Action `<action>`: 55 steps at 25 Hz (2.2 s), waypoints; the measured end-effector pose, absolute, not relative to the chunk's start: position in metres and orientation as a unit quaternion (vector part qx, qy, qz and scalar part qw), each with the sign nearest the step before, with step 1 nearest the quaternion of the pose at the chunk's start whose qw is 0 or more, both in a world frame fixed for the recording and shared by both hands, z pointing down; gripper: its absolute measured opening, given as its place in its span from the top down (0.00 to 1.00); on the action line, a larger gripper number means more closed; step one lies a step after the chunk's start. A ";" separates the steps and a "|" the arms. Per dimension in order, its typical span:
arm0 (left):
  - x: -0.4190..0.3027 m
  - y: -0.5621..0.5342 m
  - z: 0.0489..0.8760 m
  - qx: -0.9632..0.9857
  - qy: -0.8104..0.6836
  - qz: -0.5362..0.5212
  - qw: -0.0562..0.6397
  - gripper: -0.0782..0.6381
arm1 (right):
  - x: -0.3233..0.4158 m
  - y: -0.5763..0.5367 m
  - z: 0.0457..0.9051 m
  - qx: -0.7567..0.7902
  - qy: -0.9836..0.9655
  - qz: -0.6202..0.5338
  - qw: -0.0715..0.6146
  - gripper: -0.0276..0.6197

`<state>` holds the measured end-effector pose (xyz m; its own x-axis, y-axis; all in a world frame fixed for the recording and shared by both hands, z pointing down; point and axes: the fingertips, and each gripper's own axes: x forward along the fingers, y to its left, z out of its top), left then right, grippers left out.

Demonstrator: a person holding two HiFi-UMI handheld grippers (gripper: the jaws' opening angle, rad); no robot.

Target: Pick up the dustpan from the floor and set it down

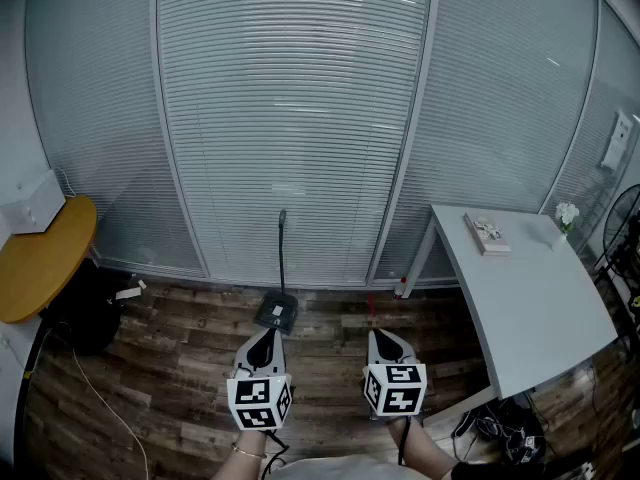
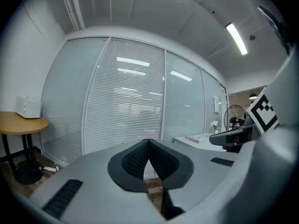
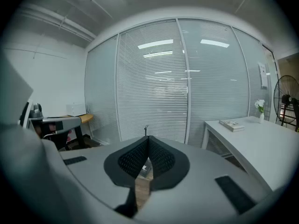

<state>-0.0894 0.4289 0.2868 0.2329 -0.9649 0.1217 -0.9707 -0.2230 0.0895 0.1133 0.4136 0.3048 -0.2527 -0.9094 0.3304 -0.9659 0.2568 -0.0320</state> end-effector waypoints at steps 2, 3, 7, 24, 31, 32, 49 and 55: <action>-0.091 0.427 0.288 0.782 -0.619 0.019 0.073 0.87 | 0.110 0.413 0.305 0.597 -0.784 0.113 0.125 0.91; -0.093 0.427 0.288 0.782 -0.619 0.018 0.073 0.87 | 0.108 0.412 0.305 0.597 -0.785 0.112 0.125 0.91; -0.099 0.424 0.292 0.784 -0.615 0.018 0.076 0.87 | 0.100 0.411 0.307 0.599 -0.783 0.116 0.120 0.91; -0.124 0.403 0.327 0.787 -0.607 0.032 0.104 0.87 | 0.096 0.401 0.335 0.630 -0.752 0.151 0.122 0.91; -0.119 0.353 0.336 0.781 -0.615 0.045 0.100 0.87 | 0.096 0.341 0.343 0.621 -0.760 0.155 0.114 0.91; -0.120 0.343 0.335 0.778 -0.619 0.045 0.099 0.87 | 0.095 0.331 0.343 0.617 -0.763 0.156 0.115 0.91; -0.110 0.216 0.327 0.750 -0.650 0.067 0.103 0.87 | 0.107 0.181 0.342 0.576 -0.790 0.175 0.118 0.91; -0.111 0.194 0.330 0.743 -0.657 0.079 0.104 0.87 | 0.107 0.150 0.348 0.569 -0.791 0.191 0.117 0.91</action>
